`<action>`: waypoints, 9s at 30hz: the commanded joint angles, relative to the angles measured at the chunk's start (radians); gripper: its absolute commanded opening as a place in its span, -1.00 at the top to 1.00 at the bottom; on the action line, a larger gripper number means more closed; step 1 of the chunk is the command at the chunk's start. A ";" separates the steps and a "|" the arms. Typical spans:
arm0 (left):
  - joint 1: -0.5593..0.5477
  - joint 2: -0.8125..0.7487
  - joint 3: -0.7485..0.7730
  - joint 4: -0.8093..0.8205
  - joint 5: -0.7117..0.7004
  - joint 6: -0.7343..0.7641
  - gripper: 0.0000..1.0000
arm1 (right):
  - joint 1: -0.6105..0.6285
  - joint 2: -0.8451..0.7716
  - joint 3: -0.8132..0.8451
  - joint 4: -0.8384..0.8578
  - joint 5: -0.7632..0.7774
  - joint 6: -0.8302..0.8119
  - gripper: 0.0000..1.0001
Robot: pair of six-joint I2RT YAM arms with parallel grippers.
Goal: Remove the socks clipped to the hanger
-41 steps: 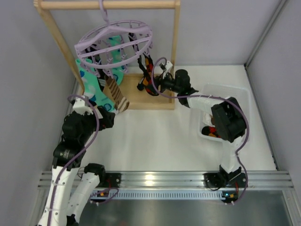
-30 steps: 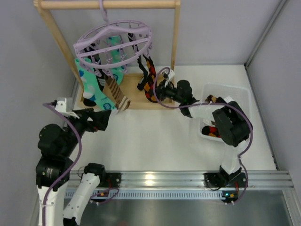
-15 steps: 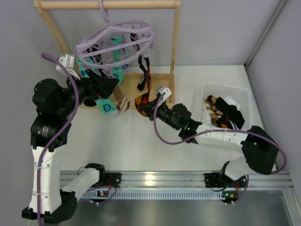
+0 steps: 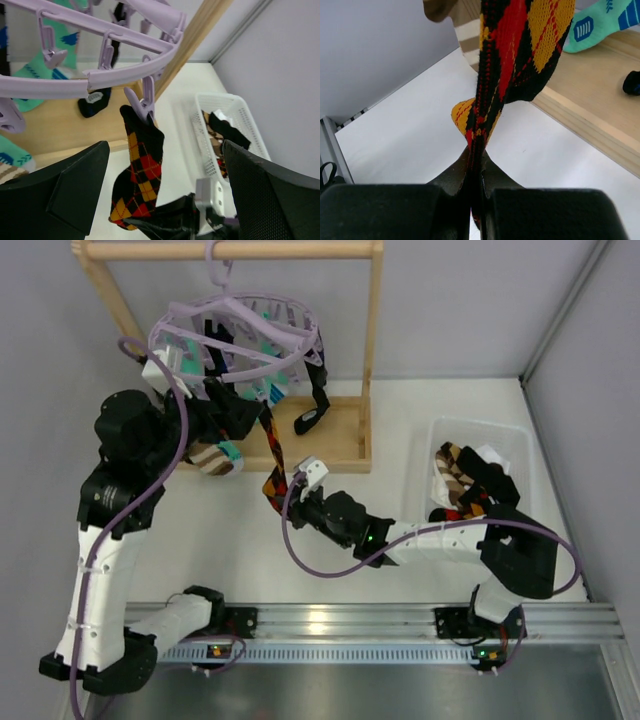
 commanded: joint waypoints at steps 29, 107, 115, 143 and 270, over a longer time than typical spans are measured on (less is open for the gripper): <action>-0.425 0.313 0.141 -0.016 -1.010 0.186 -0.50 | 0.072 0.084 0.082 0.008 0.135 0.012 1.00; -0.301 -0.260 -0.643 0.164 -0.763 0.209 -0.96 | -0.589 -0.504 -0.286 -0.169 -0.670 0.261 -0.99; 0.158 -0.167 -0.690 0.286 -0.500 0.069 -0.97 | -0.594 -0.628 -0.293 -0.297 -0.655 0.127 -0.99; 0.387 0.026 -0.980 1.169 -0.070 0.126 1.00 | -0.601 -0.791 -0.338 -0.298 -0.750 0.073 -0.99; -0.923 0.073 -0.922 1.031 -0.801 0.333 1.00 | -0.060 0.066 0.999 -0.896 0.402 -0.450 -0.27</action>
